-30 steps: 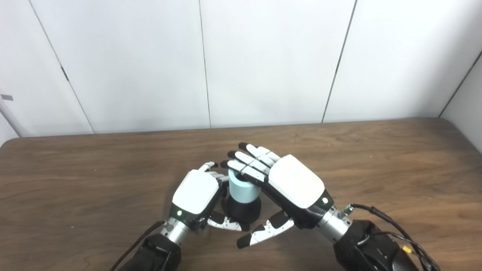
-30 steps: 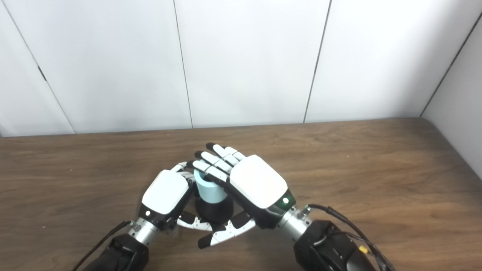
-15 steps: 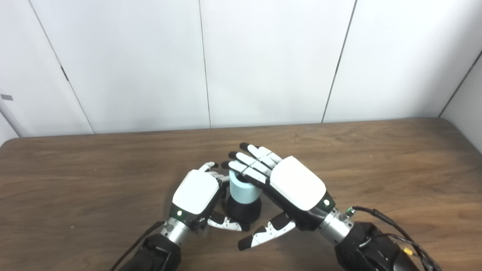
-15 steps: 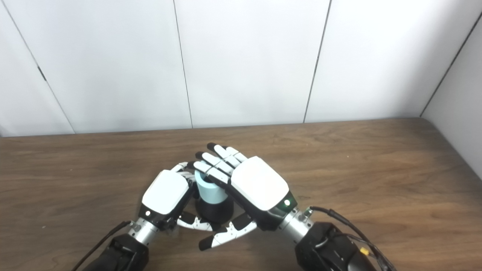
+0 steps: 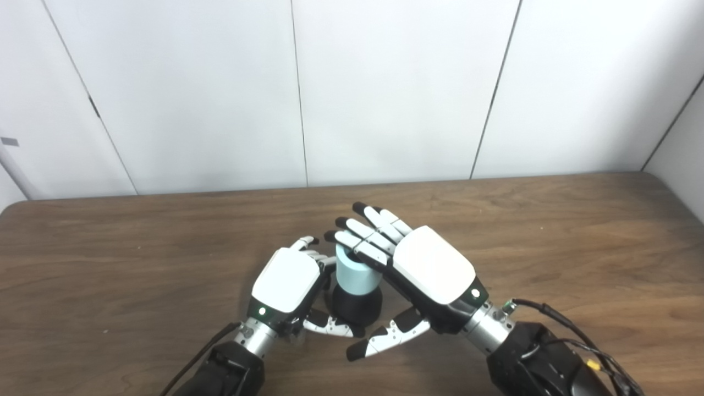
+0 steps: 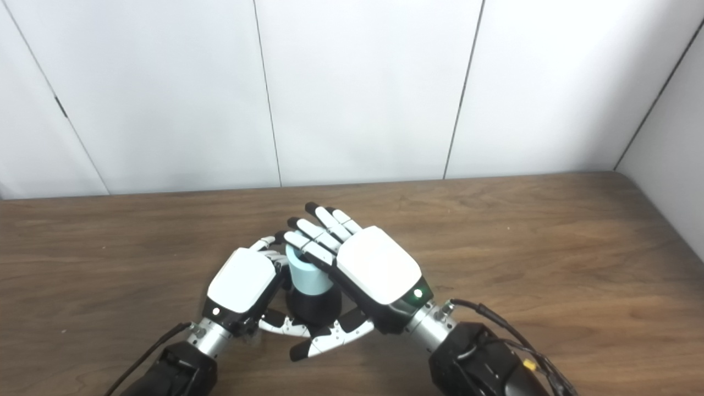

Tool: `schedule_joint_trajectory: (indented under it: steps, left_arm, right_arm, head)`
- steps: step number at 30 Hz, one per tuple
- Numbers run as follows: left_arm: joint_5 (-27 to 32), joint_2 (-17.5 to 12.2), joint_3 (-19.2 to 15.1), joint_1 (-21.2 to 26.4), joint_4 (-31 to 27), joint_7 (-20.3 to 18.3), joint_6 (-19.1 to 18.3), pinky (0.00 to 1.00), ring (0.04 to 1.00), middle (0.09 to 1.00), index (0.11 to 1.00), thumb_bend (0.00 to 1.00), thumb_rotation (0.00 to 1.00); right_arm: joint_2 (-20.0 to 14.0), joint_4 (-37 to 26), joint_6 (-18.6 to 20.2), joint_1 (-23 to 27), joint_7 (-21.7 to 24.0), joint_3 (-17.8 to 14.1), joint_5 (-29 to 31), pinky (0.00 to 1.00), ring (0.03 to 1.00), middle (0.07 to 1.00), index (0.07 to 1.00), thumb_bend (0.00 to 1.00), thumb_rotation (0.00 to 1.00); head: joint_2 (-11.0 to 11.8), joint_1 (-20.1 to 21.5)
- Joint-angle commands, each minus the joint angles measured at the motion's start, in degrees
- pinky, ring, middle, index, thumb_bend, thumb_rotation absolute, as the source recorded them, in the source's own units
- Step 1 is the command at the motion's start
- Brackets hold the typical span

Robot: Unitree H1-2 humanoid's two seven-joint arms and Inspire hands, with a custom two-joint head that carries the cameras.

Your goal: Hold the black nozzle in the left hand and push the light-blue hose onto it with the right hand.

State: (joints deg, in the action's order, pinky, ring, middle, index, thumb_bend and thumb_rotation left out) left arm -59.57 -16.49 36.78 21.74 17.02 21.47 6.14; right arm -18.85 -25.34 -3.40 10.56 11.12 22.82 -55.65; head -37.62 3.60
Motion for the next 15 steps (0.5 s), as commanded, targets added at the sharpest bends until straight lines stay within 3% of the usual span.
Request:
schedule_joint_trajectory:
  steps: [1, 13, 15]
  left_arm:
    - [-1.75, 0.61, 3.31, -7.10, 4.10, -2.07, -0.34, 0.82, 0.468, 0.385, 0.503, 0.50, 0.00]
    - [-1.54, 0.83, 3.03, -7.13, 4.64, -1.57, 0.04, 0.82, 0.484, 0.403, 0.492, 0.50, 0.00]
    - [-1.48, 0.90, 3.01, -7.06, 5.11, -1.32, 0.19, 0.82, 0.460, 0.440, 0.504, 0.50, 0.00]
  right_arm:
    - [-2.77, 5.95, 1.42, -3.29, 12.36, 3.97, -1.83, 0.98, 1.000, 0.948, 0.904, 0.94, 0.87]
    - [-3.50, 6.31, 3.06, -2.81, 12.86, 6.16, -1.34, 0.96, 0.994, 0.956, 0.911, 0.96, 0.88]
    - [-3.57, 6.29, 3.11, -2.94, 12.57, 6.45, -1.32, 0.96, 0.990, 0.954, 0.910, 0.96, 0.88]
  head:
    - [-0.06, -0.03]
    - [-0.22, -0.10]
    - [-0.24, -0.08]
